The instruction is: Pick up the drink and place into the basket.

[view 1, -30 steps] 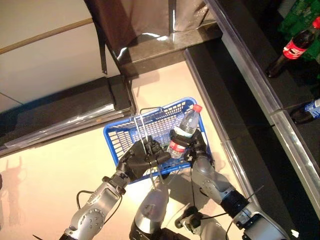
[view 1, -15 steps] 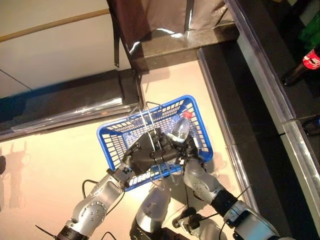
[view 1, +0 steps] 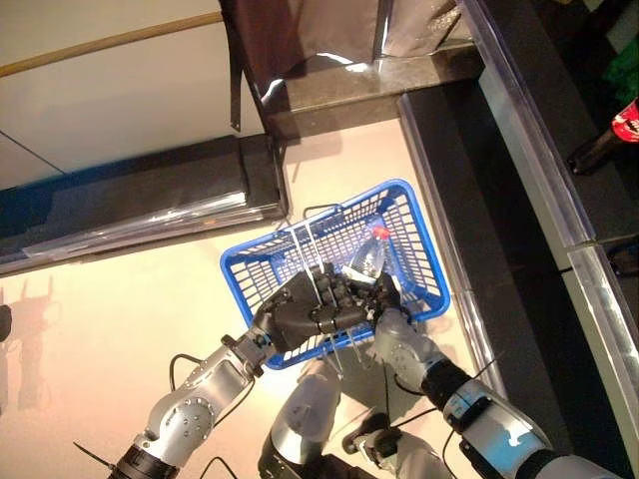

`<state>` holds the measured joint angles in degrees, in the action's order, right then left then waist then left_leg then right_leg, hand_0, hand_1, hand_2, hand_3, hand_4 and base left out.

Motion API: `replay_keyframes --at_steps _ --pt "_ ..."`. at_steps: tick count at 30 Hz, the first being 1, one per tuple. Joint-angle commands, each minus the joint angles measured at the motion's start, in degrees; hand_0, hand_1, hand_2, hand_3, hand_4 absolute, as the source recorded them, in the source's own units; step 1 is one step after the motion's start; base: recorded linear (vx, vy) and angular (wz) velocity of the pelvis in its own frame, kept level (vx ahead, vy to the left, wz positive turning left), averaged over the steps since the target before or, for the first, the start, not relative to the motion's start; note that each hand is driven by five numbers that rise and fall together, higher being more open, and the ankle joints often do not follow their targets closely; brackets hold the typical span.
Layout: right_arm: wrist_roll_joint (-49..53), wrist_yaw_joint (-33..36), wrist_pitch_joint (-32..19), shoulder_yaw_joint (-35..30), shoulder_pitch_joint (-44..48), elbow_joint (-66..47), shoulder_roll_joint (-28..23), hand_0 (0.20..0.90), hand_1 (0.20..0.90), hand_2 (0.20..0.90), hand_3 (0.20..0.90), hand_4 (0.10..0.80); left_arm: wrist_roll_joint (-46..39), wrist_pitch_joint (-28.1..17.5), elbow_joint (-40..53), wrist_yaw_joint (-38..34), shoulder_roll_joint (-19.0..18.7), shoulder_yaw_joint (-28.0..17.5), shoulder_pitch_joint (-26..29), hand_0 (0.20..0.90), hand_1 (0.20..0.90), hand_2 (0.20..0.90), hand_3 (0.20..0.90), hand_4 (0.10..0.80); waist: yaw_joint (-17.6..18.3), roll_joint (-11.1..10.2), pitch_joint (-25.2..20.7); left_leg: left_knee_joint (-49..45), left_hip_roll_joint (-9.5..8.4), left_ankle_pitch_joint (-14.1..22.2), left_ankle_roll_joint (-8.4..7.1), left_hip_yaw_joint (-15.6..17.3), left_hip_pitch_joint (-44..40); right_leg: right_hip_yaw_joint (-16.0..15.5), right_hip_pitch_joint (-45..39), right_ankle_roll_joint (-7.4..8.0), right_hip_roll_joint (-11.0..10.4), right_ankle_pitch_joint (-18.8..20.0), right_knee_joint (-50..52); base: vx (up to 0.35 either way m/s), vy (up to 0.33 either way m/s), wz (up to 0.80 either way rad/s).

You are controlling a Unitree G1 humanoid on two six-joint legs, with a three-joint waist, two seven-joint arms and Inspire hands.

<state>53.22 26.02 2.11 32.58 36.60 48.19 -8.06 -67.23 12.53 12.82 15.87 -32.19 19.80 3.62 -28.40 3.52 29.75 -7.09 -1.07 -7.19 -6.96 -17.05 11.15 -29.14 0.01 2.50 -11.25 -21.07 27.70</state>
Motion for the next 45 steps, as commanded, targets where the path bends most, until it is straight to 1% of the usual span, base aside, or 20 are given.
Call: replay_keyframes --at_steps 1,3,5,6,7,8,9,10,11,17,19,27,31,35,38,40,41,42,44,45 --pt "9.7 -12.9 -0.4 -0.9 7.1 0.5 3.8 0.300 0.300 0.300 0.200 0.100 -7.6 -5.5 18.4 11.6 4.8 -0.9 8.2 0.300 0.300 0.300 0.200 0.100 0.3 -0.7 -6.7 -2.7 -3.25 4.1 3.23 -1.8 -0.7 -1.0 -0.9 -1.94 2.4 12.2 -8.1 0.049 -0.003 0.07" --pt "10.9 -13.6 0.0 -1.2 7.3 1.7 3.3 0.300 0.300 0.300 0.200 0.100 -8.3 -4.9 18.3 11.3 4.5 -1.0 8.5 0.300 0.300 0.300 0.200 0.100 0.2 -0.7 -6.7 -3.0 -3.29 4.1 3.24 -1.7 -0.5 -1.2 -0.8 -1.93 2.3 12.2 -7.8 0.048 0.002 0.06" --pt "15.7 -16.4 0.3 -2.9 7.9 5.0 2.2 0.300 0.300 0.300 0.200 0.100 -9.7 -4.0 18.0 11.2 3.7 -1.5 8.6 0.300 0.300 0.300 0.200 0.100 0.0 -0.7 -6.7 -3.2 -3.25 4.2 3.39 -1.5 -0.3 -1.4 -0.4 -1.83 1.9 12.1 -7.1 0.047 0.004 0.03" --pt "18.2 -16.8 0.2 -4.3 7.9 6.3 2.1 0.404 0.404 0.404 0.321 0.221 -10.5 -3.6 17.9 11.0 3.4 -1.8 8.5 0.300 0.300 0.300 0.200 0.100 0.0 -0.7 -6.7 -3.3 -3.22 4.3 3.49 -1.4 -0.2 -1.5 -0.3 -1.77 1.7 12.1 -6.8 0.032 0.004 0.04" --pt "18.5 -16.6 0.1 -4.5 8.0 6.5 2.1 0.404 0.404 0.404 0.321 0.221 -10.6 -3.6 17.8 11.1 3.3 -1.8 8.5 0.300 0.300 0.300 0.200 0.100 0.0 -0.7 -6.7 -3.3 -3.22 4.3 3.50 -1.4 -0.2 -1.5 -0.3 -1.77 1.7 12.1 -6.8 0.029 0.005 0.04" --pt "18.6 -16.5 0.3 -4.9 8.0 6.6 2.1 0.521 0.521 0.521 0.458 0.358 -10.8 -3.6 17.8 11.3 3.1 -2.0 8.3 0.300 0.300 0.300 0.200 0.100 0.0 -0.7 -6.6 -3.3 -3.16 4.4 3.53 -1.3 -0.2 -1.5 -0.2 -1.71 1.7 12.1 -6.8 0.013 0.003 0.03" --pt "18.5 -16.5 0.4 -5.1 8.0 6.8 2.1 0.589 0.589 0.589 0.538 0.438 -10.9 -3.6 17.8 11.5 3.0 -2.1 8.1 0.300 0.300 0.300 0.200 0.100 0.0 -0.7 -6.5 -3.4 -3.14 4.4 3.55 -1.2 -0.1 -1.5 -0.1 -1.68 1.7 12.2 -6.7 0.000 0.000 0.00" --pt "18.3 -16.7 0.5 -5.3 8.1 7.2 2.0 0.754 0.754 0.754 0.730 0.630 -10.9 -3.5 17.8 11.6 3.1 -2.1 7.9 0.300 0.300 0.300 0.200 0.100 0.0 -0.7 -6.4 -3.4 -3.14 4.4 3.59 -1.1 0.0 -1.5 0.1 -1.64 1.6 12.2 -6.6 0.000 0.000 0.00" --pt "18.1 -16.7 0.5 -5.4 8.1 7.5 1.9 0.900 0.900 0.900 0.900 0.800 -10.9 -3.4 17.8 11.6 3.2 -2.0 7.9 0.300 0.300 0.300 0.200 0.100 0.1 -0.7 -6.3 -3.5 -3.15 4.4 3.64 -1.0 0.1 -1.5 0.2 -1.61 1.6 12.3 -6.5 0.000 0.000 0.00" --pt "19.5 -17.2 0.3 -6.9 8.3 9.0 1.1 0.900 0.900 0.900 0.900 0.800 -11.0 -3.2 16.9 10.8 3.4 -1.4 7.6 0.300 0.300 0.300 0.200 0.100 0.7 -0.6 -5.9 -3.3 -2.94 4.4 3.91 -0.1 0.2 -1.0 0.9 -1.35 1.6 12.7 -6.5 0.000 0.000 0.00" --pt "19.7 -17.5 0.5 -7.2 8.0 7.8 0.5 0.900 0.900 0.900 0.900 0.800 -10.5 -3.1 16.3 10.4 3.8 -1.3 7.0 0.300 0.300 0.300 0.200 0.100 1.2 -0.6 -5.8 -3.3 -2.83 4.4 3.98 0.4 0.3 -0.8 1.2 -1.26 1.5 12.9 -6.5 -0.016 0.015 -0.02" --pt "19.4 -18.5 -2.4 -7.1 4.8 0.2 -2.2 0.900 0.900 0.900 0.900 0.800 -9.2 -3.3 15.7 10.5 3.9 -2.2 4.4 0.300 0.300 0.300 0.200 0.100 2.4 -0.5 -5.5 -2.7 -2.44 4.2 4.14 1.6 0.2 -0.4 1.7 -0.92 1.3 13.2 -6.8 -0.015 0.008 -0.03" --pt "18.4 -18.2 -4.4 -6.1 1.0 -7.1 -3.4 0.900 0.900 0.900 0.900 0.800 -8.1 -4.1 15.2 11.2 4.0 -3.0 2.3 0.300 0.300 0.300 0.200 0.100 3.2 -0.8 -5.3 -2.2 -2.07 4.0 4.13 2.1 0.0 -0.2 1.8 -0.80 1.5 13.5 -7.2 0.000 0.000 0.00" --pt "13.8 -17.7 -5.4 -4.3 -5.3 -20.3 -5.4 0.900 0.900 0.900 0.900 0.800 -5.1 -5.9 14.5 11.6 5.0 -3.6 -0.8 0.300 0.300 0.300 0.200 0.100 4.7 -1.7 -5.3 -1.5 -1.40 4.1 4.10 3.2 -0.2 0.4 2.0 -0.72 2.0 13.7 -8.1 -0.025 -0.012 -0.03" --pt "11.2 -18.6 -5.9 -4.7 -10.0 -26.9 -6.9 0.900 0.900 0.900 0.900 0.800 -4.3 -7.0 13.9 11.8 5.2 -4.1 -2.9 0.300 0.300 0.300 0.200 0.100 5.8 -2.2 -5.4 -1.4 -0.94 4.0 4.18 4.0 -0.4 1.0 2.1 -0.61 2.3 13.8 -8.4 -0.027 -0.009 -0.12" --pt "8.8 -20.2 -6.1 -5.2 -14.1 -31.5 -8.0 0.900 0.900 0.900 0.900 0.800 -3.3 -8.3 13.3 11.7 5.4 -4.5 -4.4 0.300 0.300 0.300 0.200 0.100 6.7 -2.7 -5.6 -1.0 -0.57 4.0 4.25 4.7 -0.5 1.5 2.2 -0.51 2.7 13.9 -9.0 -0.037 -0.008 -0.22" --pt "8.1 -21.7 -5.8 -5.5 -16.9 -35.0 -9.2 0.900 0.900 0.900 0.900 0.800 -2.4 -9.7 12.8 11.5 5.6 -4.4 -5.3 0.300 0.300 0.300 0.200 0.100 7.5 -3.0 -5.7 -0.8 -0.27 4.0 4.26 5.2 -0.6 1.8 2.3 -0.42 2.9 14.0 -9.2 -0.028 -0.005 -0.18" --pt "8.1 -21.6 -5.8 -5.5 -17.0 -35.1 -9.2 0.900 0.900 0.900 0.900 0.800 -2.4 -9.7 12.7 11.5 5.6 -4.4 -5.4 0.300 0.300 0.300 0.200 0.100 7.5 -3.0 -5.8 -0.8 -0.26 4.0 4.26 5.2 -0.6 1.9 2.3 -0.42 2.9 14.0 -9.3 -0.028 -0.005 -0.06" --pt "6.5 -25.1 -5.7 -6.1 -22.8 -41.6 -11.8 0.900 0.900 0.900 0.900 0.800 -0.8 -12.8 11.6 10.1 5.6 -4.4 -7.1 0.300 0.300 0.300 0.200 0.100 8.9 -3.8 -5.9 -0.4 0.39 4.2 4.24 6.5 -1.1 2.5 2.1 -0.21 3.5 14.2 -10.0 -0.031 -0.017 -0.11" --pt "5.9 -26.2 -5.7 -6.1 -24.3 -43.0 -12.4 0.900 0.900 0.900 0.900 0.800 -0.1 -13.7 11.2 9.4 5.7 -4.3 -7.5 0.300 0.300 0.300 0.200 0.100 9.3 -4.0 -6.0 -0.4 0.57 4.2 4.21 6.9 -1.3 2.8 2.0 -0.12 3.6 14.3 -10.2 -0.026 -0.021 -0.24"
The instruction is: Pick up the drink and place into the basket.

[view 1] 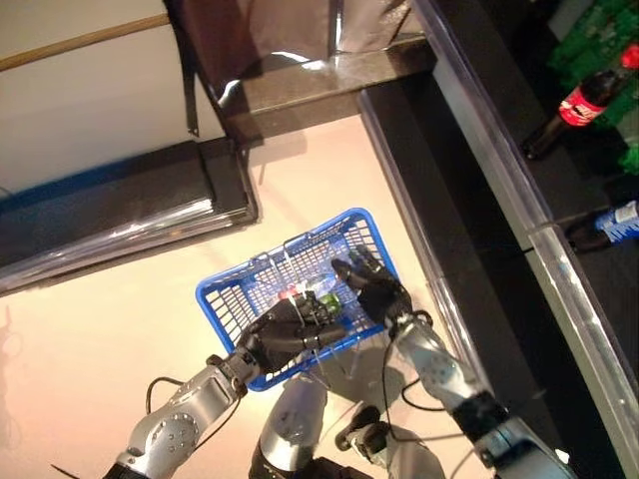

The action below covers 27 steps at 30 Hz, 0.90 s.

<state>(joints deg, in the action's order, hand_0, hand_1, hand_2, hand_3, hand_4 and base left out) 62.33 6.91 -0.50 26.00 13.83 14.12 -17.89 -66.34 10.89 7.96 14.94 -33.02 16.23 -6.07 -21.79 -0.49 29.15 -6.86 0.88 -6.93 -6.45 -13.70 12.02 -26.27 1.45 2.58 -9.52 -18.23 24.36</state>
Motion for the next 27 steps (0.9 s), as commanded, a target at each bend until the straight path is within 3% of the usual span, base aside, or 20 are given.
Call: replay_keyframes --at_steps 1,2,9,13,17,21,24,27 --pt "-3.4 -7.5 -3.1 0.6 -2.5 -10.1 -3.1 0.900 0.900 0.900 0.900 0.800 -0.7 -12.7 15.7 9.9 6.4 -0.5 2.0 0.300 0.300 0.300 0.200 0.100 2.9 -0.1 -5.5 -0.5 -1.27 4.0 3.68 3.8 -2.2 0.0 0.5 -0.13 2.0 11.5 -7.1 -0.087 0.022 -0.27" --pt "-3.9 -8.8 -3.0 0.8 -4.7 -12.8 -4.2 0.900 0.900 0.900 0.900 0.800 0.7 -14.5 14.9 8.1 6.4 0.0 1.4 0.300 0.300 0.300 0.200 0.100 3.8 -0.2 -5.8 -0.2 -1.09 2.7 3.92 4.2 -1.8 -0.3 0.7 -0.36 2.3 13.0 -8.2 -0.082 0.025 -0.26" --pt "-1.9 -18.6 -4.2 -0.5 -13.1 -20.9 -7.4 0.900 0.900 0.900 0.900 0.800 9.5 -26.0 8.5 -2.8 6.6 -0.4 -1.1 0.300 0.300 0.300 0.200 0.100 7.6 -2.0 -8.1 1.8 0.33 3.0 3.78 8.0 -4.6 3.3 -0.6 0.81 3.7 14.0 -11.5 -0.021 -0.016 -0.22" --pt "-1.7 -22.5 -6.2 -2.3 -17.3 -22.2 -8.1 0.900 0.900 0.900 0.900 0.800 14.5 -29.7 3.9 -10.9 7.4 -1.8 -2.3 0.300 0.300 0.300 0.200 0.100 10.7 -2.5 -10.4 3.6 1.62 2.7 3.57 10.7 -6.5 5.9 -1.0 1.66 4.1 14.6 -13.2 -0.031 0.006 -0.36" --pt "-1.0 -25.4 -7.5 -6.1 -22.7 -20.4 -7.1 0.900 0.900 0.900 0.900 0.800 19.7 -32.9 -5.0 -20.6 9.3 -4.3 -3.1 0.300 0.300 0.300 0.200 0.100 14.9 -2.6 -13.2 5.8 3.50 2.4 3.19 14.7 -9.2 9.5 -1.6 2.28 4.6 15.0 -14.9 -0.072 0.000 -0.44" --pt "-1.7 -25.8 -6.9 -9.4 -26.7 -17.0 -6.0 0.900 0.900 0.900 0.900 0.800 19.4 -33.4 -11.1 -25.6 11.0 -7.0 -4.5 0.300 0.300 0.300 0.200 0.100 17.6 -2.6 -15.1 6.9 5.00 2.2 2.72 17.5 -10.9 12.0 -2.0 2.24 5.2 15.0 -15.9 -0.090 -0.039 -0.63" --pt "-1.0 -24.7 -7.2 -11.9 -29.6 -12.8 -4.8 0.900 0.900 0.900 0.900 0.800 18.6 -33.7 -16.1 -29.3 12.1 -9.2 -5.4 0.300 0.300 0.300 0.200 0.100 19.5 -2.5 -16.5 7.0 6.30 1.9 1.92 19.4 -11.6 13.9 -2.5 1.94 6.1 14.8 -16.5 -0.120 -0.112 -0.55" --pt "-4.3 -23.5 -4.9 -14.7 -31.4 -4.2 -3.0 0.900 0.900 0.900 0.900 0.800 14.6 -34.8 -25.8 -31.0 15.2 -13.1 -6.2 0.300 0.300 0.300 0.200 0.100 21.6 -2.2 -17.3 7.8 9.33 -0.5 -0.14 21.6 -11.7 15.7 -4.2 1.34 7.6 15.1 -18.4 -0.137 -0.153 -0.35"
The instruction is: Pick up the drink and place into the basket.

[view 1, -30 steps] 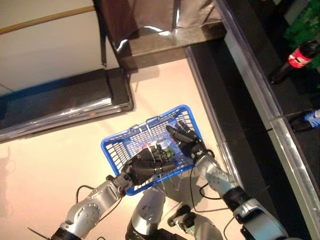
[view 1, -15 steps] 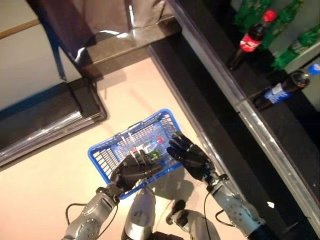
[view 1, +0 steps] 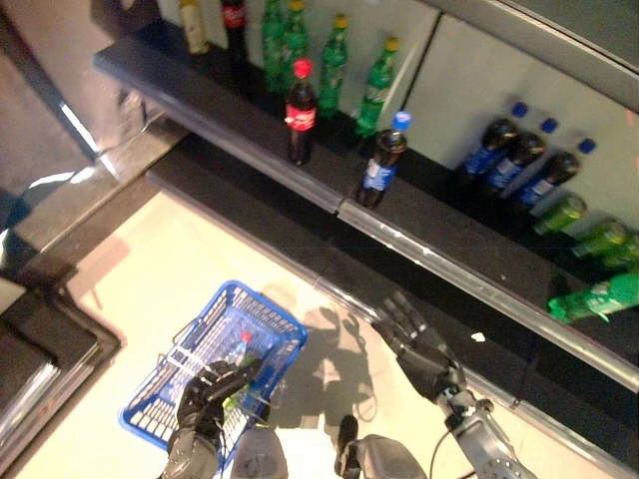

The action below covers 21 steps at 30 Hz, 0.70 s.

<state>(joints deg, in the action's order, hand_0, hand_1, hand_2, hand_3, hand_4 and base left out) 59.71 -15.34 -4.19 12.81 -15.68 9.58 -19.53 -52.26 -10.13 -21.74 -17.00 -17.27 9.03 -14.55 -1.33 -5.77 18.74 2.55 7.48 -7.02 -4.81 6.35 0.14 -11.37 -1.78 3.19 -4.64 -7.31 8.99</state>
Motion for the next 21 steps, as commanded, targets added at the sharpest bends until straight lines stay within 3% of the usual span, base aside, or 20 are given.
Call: replay_keyframes --at_steps 1,4,6,7,8,9,11,14,16,21 --pt "-3.0 -0.5 -0.7 -1.7 -1.9 1.5 -1.3 0.900 0.900 0.900 0.900 0.800 0.3 -14.2 2.7 0.6 0.0 -6.3 2.3 0.300 0.300 0.300 0.200 0.100 1.4 3.1 -6.9 -1.4 3.39 -1.1 -2.21 2.1 0.4 1.0 -1.2 0.68 3.0 4.4 -3.5 -0.113 -0.111 -0.46" --pt "-6.0 1.6 1.9 -2.8 -1.8 6.5 -1.3 0.900 0.900 0.900 0.900 0.800 -1.9 -14.3 -0.8 -0.4 1.5 -7.7 2.4 0.300 0.300 0.300 0.200 0.100 2.3 3.3 -7.2 -1.8 5.76 -4.2 -3.24 4.2 1.6 2.0 -2.0 0.22 3.8 5.0 -5.0 -0.171 -0.126 -0.28" --pt "-8.0 3.5 2.5 -3.2 -1.1 10.3 -1.4 0.900 0.900 0.900 0.900 0.800 -3.3 -14.1 -4.7 0.3 2.8 -8.9 3.1 0.300 0.300 0.300 0.200 0.100 3.0 2.9 -7.6 -6.0 5.46 -2.8 -2.76 5.3 2.2 2.1 -2.1 -0.14 3.5 5.2 -5.6 -0.174 -0.100 -0.41" --pt "-8.6 4.7 3.2 -3.3 -0.4 12.2 -1.4 0.900 0.900 0.900 0.900 0.800 -4.5 -14.1 -6.4 0.1 3.3 -9.4 3.4 0.300 0.300 0.300 0.200 0.100 3.0 2.4 -7.8 -8.8 3.79 0.2 -1.85 4.5 1.9 2.4 -1.9 -0.16 2.6 5.5 -6.0 -0.159 -0.059 -0.30" --pt "-9.5 5.8 4.3 -3.6 0.3 14.8 -1.1 0.900 0.900 0.900 0.900 0.800 -6.2 -13.9 -8.5 -0.1 4.3 -10.5 3.7 0.300 0.300 0.300 0.200 0.100 3.1 1.7 -8.5 -13.9 0.50 3.8 -0.62 2.9 2.1 3.2 -1.4 -0.20 1.7 6.2 -7.0 -0.165 -0.055 -0.34" --pt "-9.5 6.3 4.8 -3.7 0.6 16.0 -1.1 0.900 0.900 0.900 0.900 0.800 -6.8 -14.0 -9.6 0.2 4.6 -10.9 3.7 0.300 0.300 0.300 0.200 0.100 3.1 1.5 -8.8 -16.2 -1.10 5.5 0.00 2.1 2.2 3.6 -1.3 -0.15 1.4 6.5 -7.5 -0.141 -0.034 -0.46" --pt "-10.7 7.1 6.0 -4.2 1.1 19.1 -0.4 0.900 0.900 0.900 0.900 0.800 -6.8 -15.3 -12.3 0.5 5.7 -11.7 3.6 0.300 0.300 0.300 0.200 0.100 2.9 1.3 -9.5 -20.0 -6.95 9.8 1.99 -1.5 2.1 5.7 -1.0 -0.04 1.2 7.6 -8.8 -0.089 0.006 -0.55" --pt "-12.3 9.0 7.2 -4.9 1.8 23.3 0.7 0.900 0.900 0.900 0.900 0.800 -8.6 -16.3 -14.1 0.0 7.3 -12.4 3.2 0.300 0.300 0.300 0.200 0.100 2.3 1.7 -10.8 -21.4 -12.74 12.3 3.71 -5.5 2.0 8.7 -0.5 0.16 2.1 8.9 -10.1 -0.094 0.035 -0.89" --pt "-12.5 10.0 7.2 -5.7 2.0 25.8 2.0 0.900 0.900 0.900 0.900 0.800 -10.3 -16.1 -16.2 0.8 8.0 -12.7 3.5 0.300 0.300 0.300 0.200 0.100 2.5 2.3 -11.5 -18.3 -14.12 14.5 4.41 -5.1 0.1 9.1 -0.1 0.76 2.7 9.6 -10.4 -0.085 0.066 -0.68" --pt "-18.6 14.5 5.5 -5.5 3.9 34.4 3.9 0.900 0.900 0.900 0.900 0.800 -12.0 -14.5 -24.0 2.7 7.5 -12.8 5.8 0.300 0.300 0.300 0.200 0.100 4.2 3.6 -12.7 -8.3 -13.07 14.4 5.06 -3.0 -4.9 9.8 1.9 2.13 3.5 10.7 -10.3 -0.087 0.097 -0.44"
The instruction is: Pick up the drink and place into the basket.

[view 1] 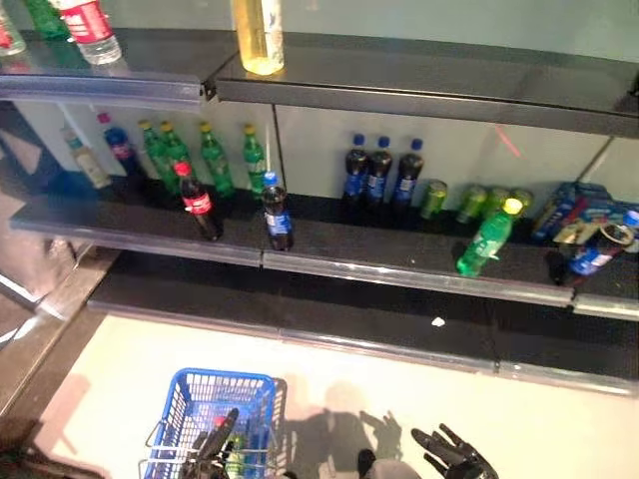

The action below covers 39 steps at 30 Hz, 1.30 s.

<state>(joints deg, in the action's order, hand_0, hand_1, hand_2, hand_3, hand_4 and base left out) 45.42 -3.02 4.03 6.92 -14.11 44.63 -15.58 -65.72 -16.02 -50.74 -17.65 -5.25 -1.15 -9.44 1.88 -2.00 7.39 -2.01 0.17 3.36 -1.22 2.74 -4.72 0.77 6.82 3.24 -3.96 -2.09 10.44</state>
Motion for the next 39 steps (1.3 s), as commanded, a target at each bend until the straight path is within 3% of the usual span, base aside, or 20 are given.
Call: replay_keyframes --at_steps 1,3,5,6,8,13,15,17,19,22,24,25,27,28,29,31,34,36,38,39 --pt "-10.5 4.7 -3.3 0.9 3.0 3.4 0.2 0.900 0.900 0.900 0.900 0.800 2.4 -8.2 2.9 3.5 -4.9 -2.2 1.5 0.300 0.300 0.300 0.200 0.100 1.3 0.1 -1.5 -1.4 -5.72 3.5 1.63 1.0 -0.7 -2.5 -6.1 2.34 3.2 5.6 -11.5 -0.094 0.069 -0.62" --pt "-13.9 6.6 -3.2 1.6 3.4 6.5 0.4 0.900 0.900 0.900 0.900 0.800 2.6 -7.7 1.4 3.7 -5.2 -1.9 1.8 0.300 0.300 0.300 0.200 0.100 1.3 0.1 -1.3 -0.3 -5.79 3.1 1.55 1.7 -1.2 -3.5 -5.3 2.75 3.1 6.2 -11.3 -0.092 0.022 -0.52" --pt "-19.6 9.5 -3.1 2.3 4.4 12.2 1.6 0.900 0.900 0.900 0.900 0.800 4.0 -7.0 -0.9 3.9 -5.4 -3.4 1.8 0.300 0.300 0.300 0.200 0.100 0.1 0.3 -0.6 0.5 -5.06 3.4 1.18 5.3 -2.5 -10.2 -3.5 4.27 0.6 7.2 -9.7 -0.162 -0.071 -0.52" --pt "-22.0 10.2 -3.4 2.4 4.9 14.3 1.7 0.900 0.900 0.900 0.900 0.800 3.9 -6.6 -1.8 4.4 -5.6 -3.6 1.8 0.300 0.300 0.300 0.200 0.100 -0.2 0.4 -0.5 0.7 -4.71 3.3 1.22 6.6 -2.5 -11.4 -3.0 4.50 -0.1 7.4 -9.1 -0.172 -0.093 -0.88" --pt "-24.8 11.6 -5.1 2.7 5.9 19.2 2.0 0.900 0.900 0.900 0.900 0.800 3.8 -6.0 -4.4 5.8 -6.2 -3.8 2.2 0.300 0.300 0.300 0.200 0.100 -0.6 1.0 0.0 0.5 -3.80 3.1 1.70 8.5 -2.5 -12.3 -2.5 4.85 -1.7 6.8 -5.6 -0.167 -0.126 -1.16" --pt "-23.8 11.7 -5.8 0.2 6.9 25.3 2.4 0.900 0.900 0.900 0.900 0.800 3.4 -5.0 -10.6 6.1 -6.6 -4.5 4.2 0.300 0.300 0.300 0.200 0.100 0.1 1.7 -0.7 0.0 -2.40 2.7 2.68 10.1 -1.7 -9.3 -3.1 5.66 -5.3 6.4 -3.7 -0.107 -0.213 -0.53" --pt "-25.3 10.8 -6.6 -0.7 6.9 26.2 2.6 0.900 0.900 0.900 0.900 0.800 5.4 -4.4 -11.5 4.9 -6.8 -5.2 4.7 0.300 0.300 0.300 0.200 0.100 0.4 1.8 -1.6 0.6 -1.20 2.6 2.21 11.2 -1.9 -8.9 -3.7 6.55 -7.2 7.2 -5.3 -0.023 -0.303 -0.42" --pt "-26.1 10.1 -6.5 -0.7 6.9 26.4 2.5 0.900 0.900 0.900 0.900 0.800 6.0 -3.9 -11.5 4.1 -7.0 -5.3 4.7 0.300 0.300 0.300 0.200 0.100 0.3 1.8 -1.8 1.0 -0.35 2.5 1.77 11.9 -2.4 -9.4 -4.1 6.81 -7.6 7.1 -5.9 0.013 -0.334 -0.51" --pt "-29.0 9.1 -5.4 -0.3 6.9 26.4 2.3 0.900 0.900 0.900 0.900 0.800 6.0 -3.1 -11.8 2.4 -7.5 -6.0 4.2 0.300 0.300 0.300 0.200 0.100 -0.2 1.4 -2.3 1.5 2.47 1.9 -0.09 14.7 -3.6 -13.2 -5.8 6.96 -8.4 6.8 -8.3 0.050 -0.567 -0.48" --pt "-27.9 7.3 -4.5 0.0 6.8 26.8 2.2 0.900 0.900 0.900 0.900 0.800 8.4 -2.4 -12.2 0.5 -7.6 -5.9 4.0 0.300 0.300 0.300 0.200 0.100 0.0 0.6 -2.4 0.5 5.64 1.5 -1.91 15.8 -3.9 -12.6 -7.1 5.48 -5.6 5.4 -9.5 0.053 -0.526 -0.66" --pt "-28.2 7.2 -6.4 0.3 7.2 27.2 2.0 0.900 0.900 0.900 0.900 0.800 10.4 -2.0 -14.1 0.4 -7.1 -6.4 3.9 0.300 0.300 0.300 0.200 0.100 -0.2 -0.7 -2.1 -4.6 9.15 0.2 -3.59 16.4 -2.2 -12.5 -7.9 3.57 -3.2 4.1 -9.9 0.046 -0.495 -0.77" --pt "-28.8 7.1 -6.8 0.4 7.2 27.2 1.9 0.900 0.900 0.900 0.900 0.800 11.0 -1.9 -14.6 0.4 -7.0 -6.7 3.9 0.300 0.300 0.300 0.200 0.100 -0.4 -0.9 -2.0 -5.7 9.82 -0.5 -3.92 16.3 -1.7 -12.5 -8.2 3.15 -2.7 3.9 -10.1 0.048 -0.500 -0.78" --pt "-30.5 5.7 -6.1 2.4 7.6 26.0 1.5 0.900 0.900 0.900 0.900 0.800 9.7 -2.7 -16.2 1.2 -6.4 -6.7 3.5 0.300 0.300 0.300 0.200 0.100 -1.6 -2.5 -0.6 -16.9 13.14 -6.0 -4.98 13.1 3.7 -12.3 -9.6 0.31 0.3 3.2 -11.0 0.050 -0.627 -0.59" --pt "-30.0 4.9 -5.8 3.3 7.8 25.9 1.5 0.900 0.900 0.900 0.900 0.800 9.3 -2.6 -16.7 2.0 -6.3 -6.3 3.5 0.300 0.300 0.300 0.200 0.100 -2.5 -3.4 0.6 -23.0 13.15 -7.4 -4.34 10.6 7.4 -11.7 -10.4 -1.09 1.3 3.1 -11.2 0.087 -0.614 -0.45" --pt "-30.0 4.7 -5.4 4.4 8.4 25.9 1.5 0.900 0.900 0.900 0.900 0.800 8.6 -3.1 -17.5 2.9 -5.5 -6.0 3.3 0.300 0.300 0.300 0.200 0.100 -4.0 -4.0 1.6 -26.1 7.39 -4.4 -1.84 6.0 10.4 -10.9 -10.8 -1.24 1.1 3.3 -11.1 0.116 -0.425 -0.59" --pt "-30.4 4.3 -5.0 5.3 9.2 26.1 1.1 0.900 0.900 0.900 0.900 0.800 7.6 -3.7 -18.0 3.6 -4.3 -6.1 2.7 0.300 0.300 0.300 0.200 0.100 -6.0 -3.7 2.5 -27.0 0.21 -2.0 0.63 1.9 13.1 -9.2 -11.4 -1.14 1.6 3.5 -10.9 0.103 -0.166 -0.80" --pt "-30.2 3.7 -4.4 5.7 10.2 26.8 0.9 0.900 0.900 0.900 0.900 0.800 7.3 -3.5 -18.8 5.0 -3.8 -5.7 2.2 0.300 0.300 0.300 0.200 0.100 -7.2 -3.0 2.8 -23.6 -3.49 -2.4 1.20 2.1 14.6 -8.2 -12.1 -1.03 2.7 3.2 -11.6 0.162 -0.138 -0.90" --pt "-30.5 3.9 -3.6 6.0 10.9 27.5 1.1 0.900 0.900 0.900 0.900 0.800 7.2 -4.1 -19.1 5.5 -3.4 -5.1 1.8 0.300 0.300 0.300 0.200 0.100 -8.3 -1.7 2.8 -16.8 -5.97 -4.0 0.78 1.7 15.2 -7.9 -12.9 -0.59 4.1 2.8 -12.1 0.274 -0.134 -0.52" --pt "-30.8 4.2 -2.3 7.1 11.3 27.7 1.7 0.900 0.900 0.900 0.900 0.800 5.7 -4.8 -19.3 5.4 -2.9 -4.8 1.4 0.300 0.300 0.300 0.200 0.100 -9.9 0.1 2.7 -8.0 -7.44 -7.6 -0.45 1.5 16.5 -7.8 -14.1 -0.40 6.0 1.7 -11.9 0.356 -0.120 -0.62" --pt "-30.9 4.2 -2.2 7.2 11.3 27.7 1.8 0.900 0.900 0.900 0.900 0.800 5.7 -4.9 -19.4 5.4 -3.0 -4.8 1.4 0.300 0.300 0.300 0.200 0.100 -10.0 0.4 2.7 -6.3 -7.27 -8.5 -0.82 2.6 16.9 -8.1 -14.6 -0.45 6.4 1.4 -11.8 0.455 -0.176 -0.59"
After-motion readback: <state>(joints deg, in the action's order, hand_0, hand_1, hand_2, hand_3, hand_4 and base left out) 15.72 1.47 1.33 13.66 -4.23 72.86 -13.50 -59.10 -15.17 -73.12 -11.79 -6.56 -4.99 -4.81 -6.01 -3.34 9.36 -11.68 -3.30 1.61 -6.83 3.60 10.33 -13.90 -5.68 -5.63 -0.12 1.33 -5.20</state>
